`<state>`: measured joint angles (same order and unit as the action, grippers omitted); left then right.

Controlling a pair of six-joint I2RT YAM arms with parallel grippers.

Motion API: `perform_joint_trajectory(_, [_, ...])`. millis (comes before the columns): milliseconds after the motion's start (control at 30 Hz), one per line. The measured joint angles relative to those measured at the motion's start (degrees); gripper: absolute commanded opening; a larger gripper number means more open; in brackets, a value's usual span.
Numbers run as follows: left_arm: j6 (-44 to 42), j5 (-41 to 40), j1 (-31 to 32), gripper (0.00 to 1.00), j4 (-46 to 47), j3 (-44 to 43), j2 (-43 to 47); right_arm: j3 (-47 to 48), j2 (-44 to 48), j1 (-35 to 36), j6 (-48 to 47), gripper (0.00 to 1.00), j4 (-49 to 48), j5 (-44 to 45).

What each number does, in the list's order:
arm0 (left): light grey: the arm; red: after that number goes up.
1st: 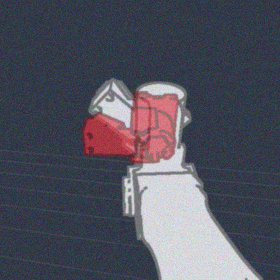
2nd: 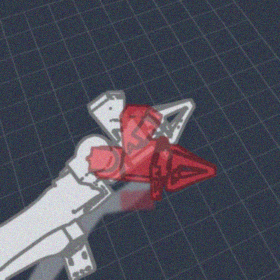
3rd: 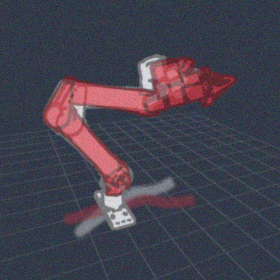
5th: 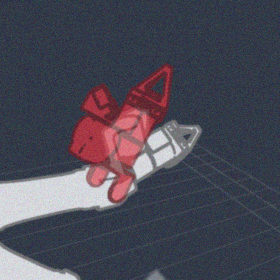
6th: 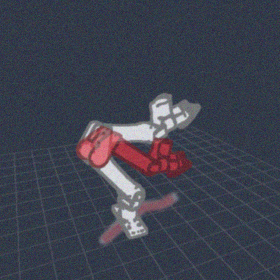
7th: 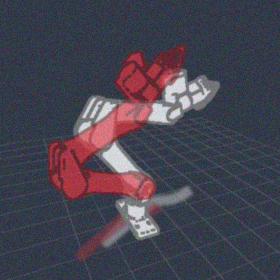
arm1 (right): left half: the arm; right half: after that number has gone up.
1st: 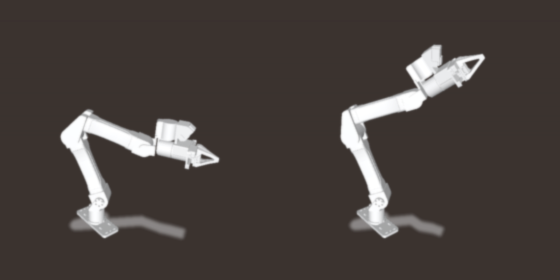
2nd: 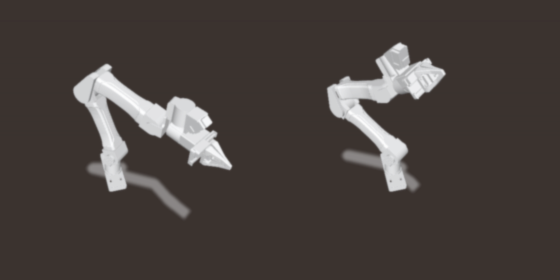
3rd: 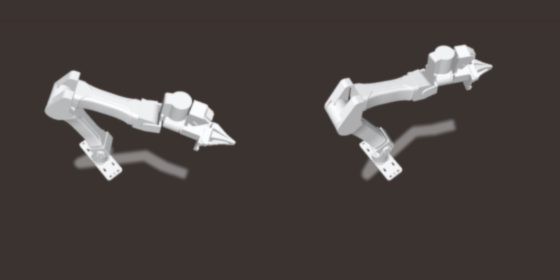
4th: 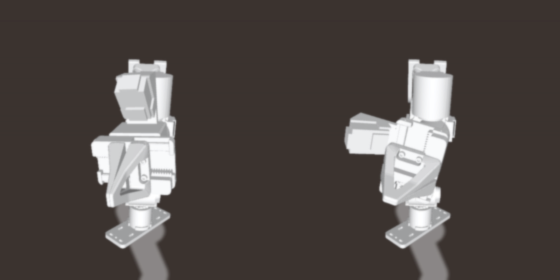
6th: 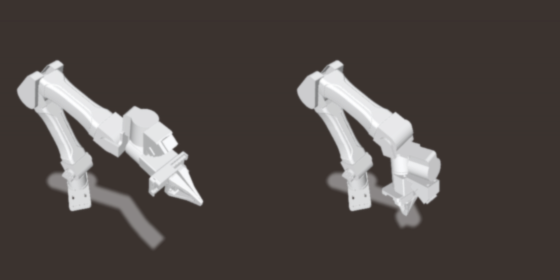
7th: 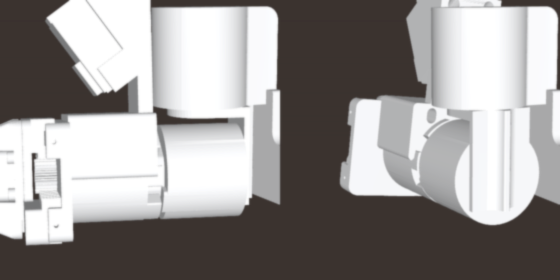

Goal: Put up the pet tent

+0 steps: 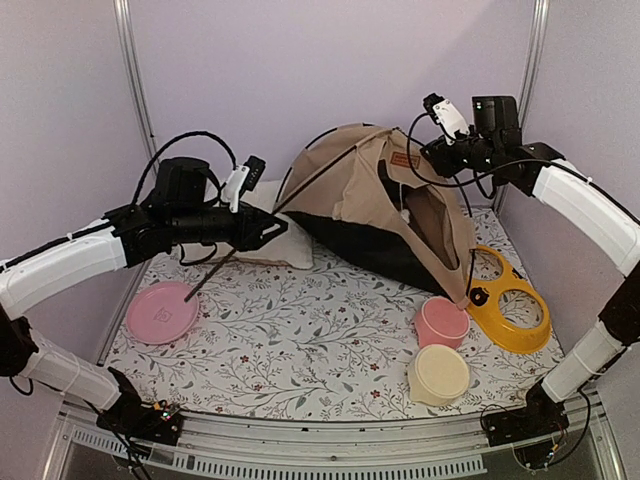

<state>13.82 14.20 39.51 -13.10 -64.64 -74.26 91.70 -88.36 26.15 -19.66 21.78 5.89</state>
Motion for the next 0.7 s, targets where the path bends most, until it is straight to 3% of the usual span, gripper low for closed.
perform_joint_trajectory(333, [0.57,-2.99,1.01,0.4,1.75,0.72,0.57,0.37,2.32,1.55,10.4,0.77,3.82,-2.19])
perform_joint_trajectory(700, [0.66,-15.26,0.85,0.45,0.61,0.76,4.76,-3.98,9.97,2.36,26.43,0.79,4.9,-8.33])
